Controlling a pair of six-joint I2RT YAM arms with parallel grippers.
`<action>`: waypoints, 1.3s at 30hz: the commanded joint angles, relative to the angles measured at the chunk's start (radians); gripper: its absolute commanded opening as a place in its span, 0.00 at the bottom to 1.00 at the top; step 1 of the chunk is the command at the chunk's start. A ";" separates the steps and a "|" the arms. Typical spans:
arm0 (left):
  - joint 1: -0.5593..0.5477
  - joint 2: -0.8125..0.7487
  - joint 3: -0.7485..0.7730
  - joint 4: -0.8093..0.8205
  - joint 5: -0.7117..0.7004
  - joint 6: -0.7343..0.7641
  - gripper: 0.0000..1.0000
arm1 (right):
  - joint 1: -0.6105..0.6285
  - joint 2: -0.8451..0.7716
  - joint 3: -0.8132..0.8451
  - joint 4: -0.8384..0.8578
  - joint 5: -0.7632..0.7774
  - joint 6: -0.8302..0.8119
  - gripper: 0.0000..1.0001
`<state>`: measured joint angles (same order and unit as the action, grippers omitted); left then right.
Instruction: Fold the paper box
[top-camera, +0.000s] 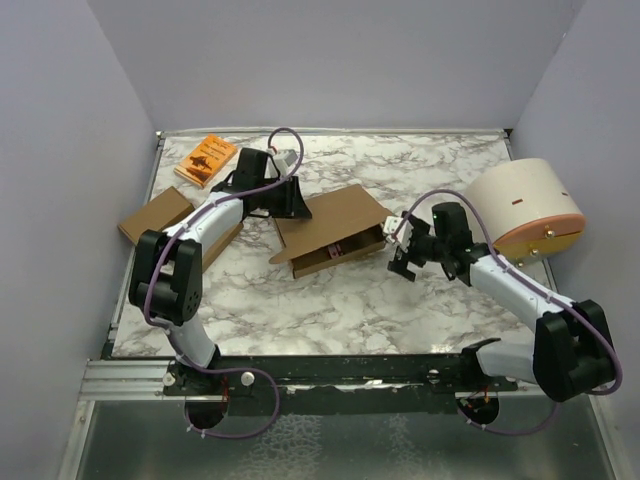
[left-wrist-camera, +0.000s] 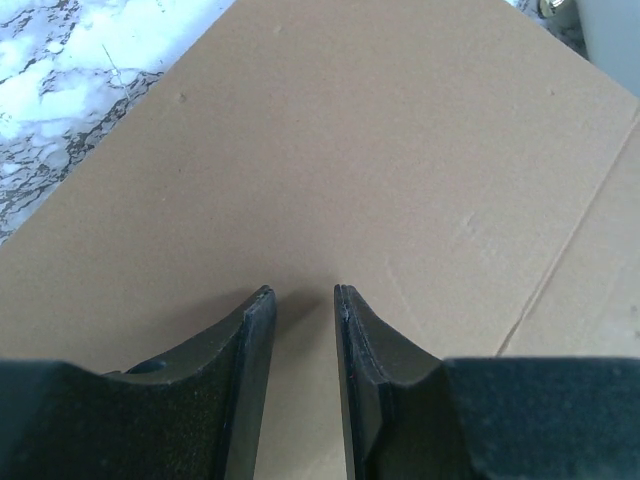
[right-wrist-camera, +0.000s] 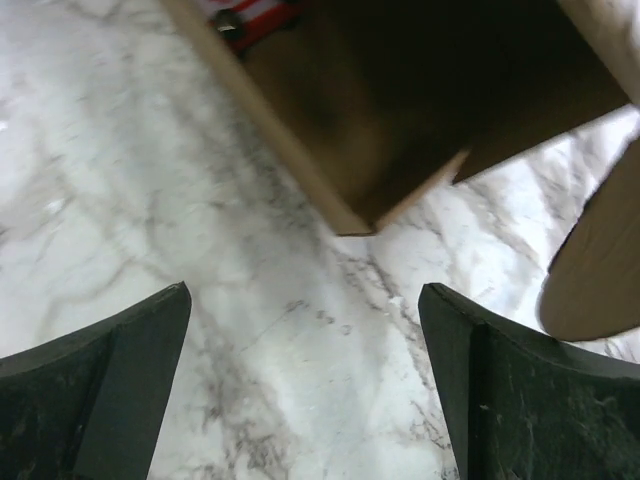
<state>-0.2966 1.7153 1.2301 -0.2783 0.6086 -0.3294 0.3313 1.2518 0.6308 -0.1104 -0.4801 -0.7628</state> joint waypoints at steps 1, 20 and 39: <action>-0.008 0.022 0.007 -0.005 0.038 0.020 0.33 | -0.007 -0.029 0.082 -0.394 -0.224 -0.242 0.96; -0.020 0.057 -0.001 -0.026 0.045 0.052 0.34 | 0.008 0.147 0.197 -0.696 -0.636 -0.745 0.26; -0.028 0.010 -0.010 0.026 -0.002 0.038 0.35 | 0.255 0.184 0.150 -0.402 -0.461 -0.515 0.26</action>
<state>-0.3229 1.8103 1.2266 -0.3004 0.6273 -0.2726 0.4793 1.4273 0.8417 -0.7635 -1.0714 -1.4246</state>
